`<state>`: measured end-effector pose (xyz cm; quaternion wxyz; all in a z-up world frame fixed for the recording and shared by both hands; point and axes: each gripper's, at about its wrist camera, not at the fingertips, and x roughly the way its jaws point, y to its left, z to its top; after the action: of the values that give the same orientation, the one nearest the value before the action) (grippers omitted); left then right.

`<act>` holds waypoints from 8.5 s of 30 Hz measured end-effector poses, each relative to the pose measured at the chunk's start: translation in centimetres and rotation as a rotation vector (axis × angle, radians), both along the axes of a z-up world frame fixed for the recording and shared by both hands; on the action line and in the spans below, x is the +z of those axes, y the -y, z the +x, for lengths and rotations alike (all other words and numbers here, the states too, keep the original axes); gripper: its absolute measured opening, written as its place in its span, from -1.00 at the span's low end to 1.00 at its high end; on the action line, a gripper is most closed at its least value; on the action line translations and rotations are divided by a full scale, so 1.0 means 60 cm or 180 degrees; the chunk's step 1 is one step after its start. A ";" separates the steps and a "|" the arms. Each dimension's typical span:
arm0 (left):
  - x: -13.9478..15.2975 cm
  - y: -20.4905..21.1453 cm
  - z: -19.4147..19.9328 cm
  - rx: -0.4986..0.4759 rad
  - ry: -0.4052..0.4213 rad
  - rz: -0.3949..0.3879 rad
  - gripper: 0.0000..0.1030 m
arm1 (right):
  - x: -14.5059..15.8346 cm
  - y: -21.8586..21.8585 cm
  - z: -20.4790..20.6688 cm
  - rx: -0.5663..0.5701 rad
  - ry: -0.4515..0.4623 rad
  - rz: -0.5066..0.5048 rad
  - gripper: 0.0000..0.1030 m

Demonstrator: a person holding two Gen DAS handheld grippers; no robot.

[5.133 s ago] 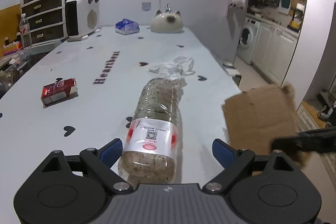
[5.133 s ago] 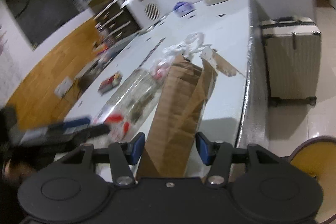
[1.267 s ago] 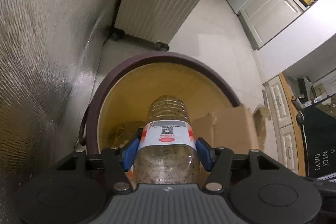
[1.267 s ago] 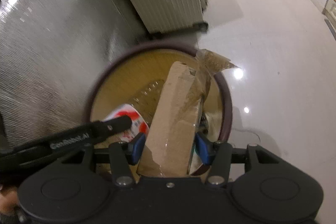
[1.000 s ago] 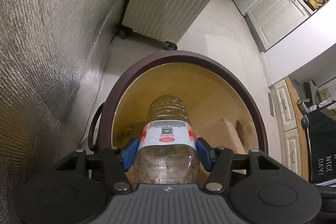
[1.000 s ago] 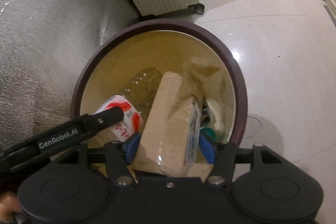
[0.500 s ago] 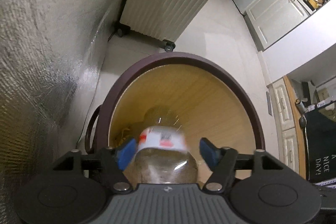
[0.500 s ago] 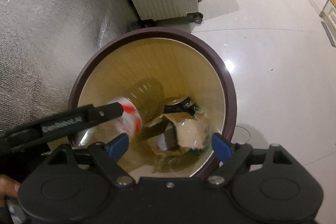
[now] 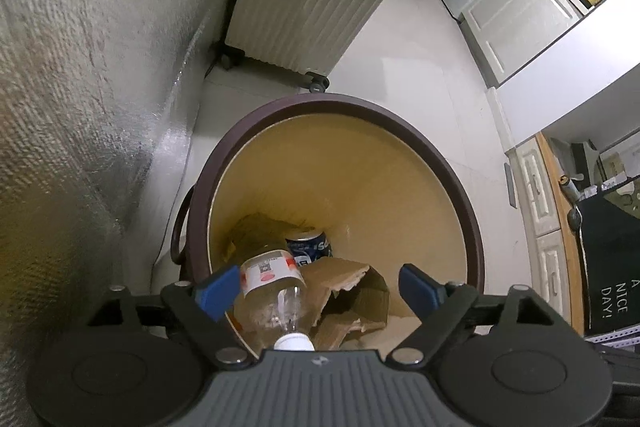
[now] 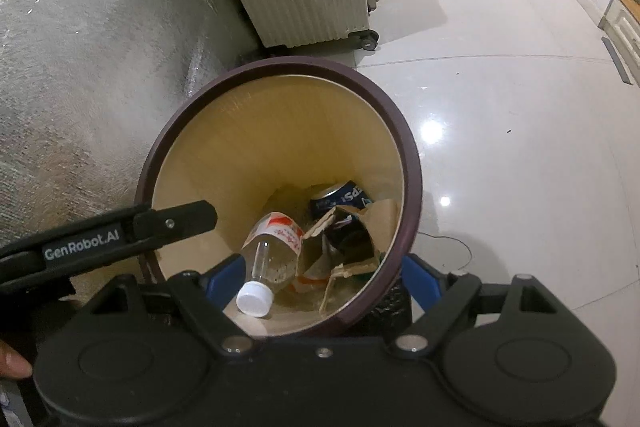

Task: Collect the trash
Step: 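Move both open tools back from the wastebasket toward the table, then reach the left tool to the red pack while the right tool reaches the white bag, then close the left tool on the red pack while the right tool grasps the white bag, then carry the red pack and white bag in both tools over the wastebasket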

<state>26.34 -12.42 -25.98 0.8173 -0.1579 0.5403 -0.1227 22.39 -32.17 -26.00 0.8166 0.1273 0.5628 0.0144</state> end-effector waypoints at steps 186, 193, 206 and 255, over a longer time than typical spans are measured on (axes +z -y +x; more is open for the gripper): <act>0.369 -0.654 0.045 0.1020 0.1751 0.0990 0.77 | 0.360 -0.486 -0.046 0.1215 0.1674 0.0555 0.22; 0.371 -0.629 -0.029 0.1124 0.1819 0.0921 0.77 | 0.349 -0.513 -0.040 0.1143 0.1880 0.0362 0.29; 0.368 -0.574 -0.166 0.1295 0.1798 0.0797 0.76 | 0.319 -0.489 -0.047 0.1060 0.1778 0.0560 -0.42; 0.446 -0.212 -0.347 0.0547 0.2287 0.0972 0.76 | 0.408 -0.169 -0.263 0.0608 0.2552 0.0071 -0.58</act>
<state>5.49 0.30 0.77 0.9756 -0.0262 0.2169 -0.0195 6.61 -22.02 -1.54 0.9647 0.0676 0.2091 0.1447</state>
